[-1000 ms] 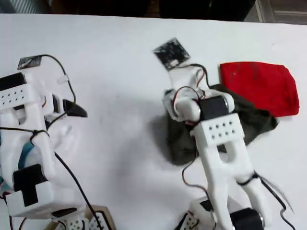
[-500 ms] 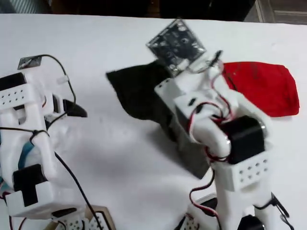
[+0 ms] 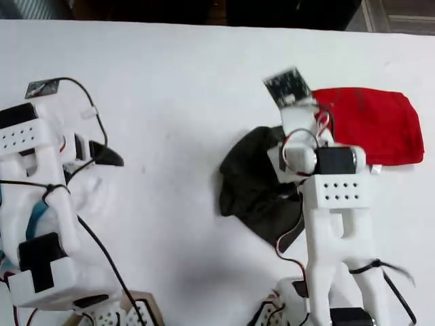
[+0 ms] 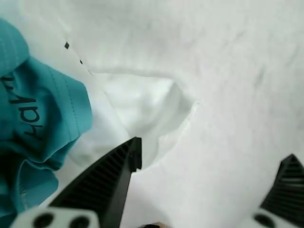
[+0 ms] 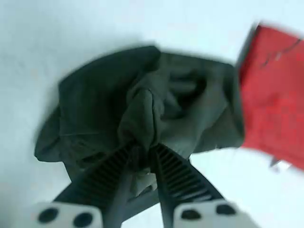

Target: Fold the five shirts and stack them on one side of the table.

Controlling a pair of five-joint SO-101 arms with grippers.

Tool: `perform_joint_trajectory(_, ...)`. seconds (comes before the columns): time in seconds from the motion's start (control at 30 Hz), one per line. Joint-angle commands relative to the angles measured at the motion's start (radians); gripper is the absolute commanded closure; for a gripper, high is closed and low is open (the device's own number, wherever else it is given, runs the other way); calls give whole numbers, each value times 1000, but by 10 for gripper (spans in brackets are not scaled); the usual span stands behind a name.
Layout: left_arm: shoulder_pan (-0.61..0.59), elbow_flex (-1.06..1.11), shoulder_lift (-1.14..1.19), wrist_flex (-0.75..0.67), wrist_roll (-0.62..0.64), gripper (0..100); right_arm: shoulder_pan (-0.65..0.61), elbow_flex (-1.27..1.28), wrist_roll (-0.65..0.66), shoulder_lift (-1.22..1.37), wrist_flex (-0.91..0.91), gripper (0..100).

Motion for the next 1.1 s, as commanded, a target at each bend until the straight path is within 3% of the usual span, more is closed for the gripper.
perform_joint_trajectory(0.0,0,-31,-9,2,-5,562,18,141,57,-33,-119,978)
perform_joint_trajectory(0.1,0,-30,-9,3,-5,562,24,227,155,-33,-145,978)
perform_joint_trajectory(0.3,11,-30,-8,-6,-6,562,128,235,292,-44,-22,943)
perform_joint_trajectory(0.47,98,-28,-6,-57,-6,562,213,40,293,-44,94,772)
perform_joint_trajectory(0.6,153,-7,-6,-121,-6,562,214,-183,292,-33,122,741)
perform_joint_trajectory(0.83,183,174,-6,-344,-6,562,90,-405,-21,160,-59,740)
perform_joint_trajectory(1.07,186,248,-6,-422,-5,562,-39,-684,-94,656,-61,740)
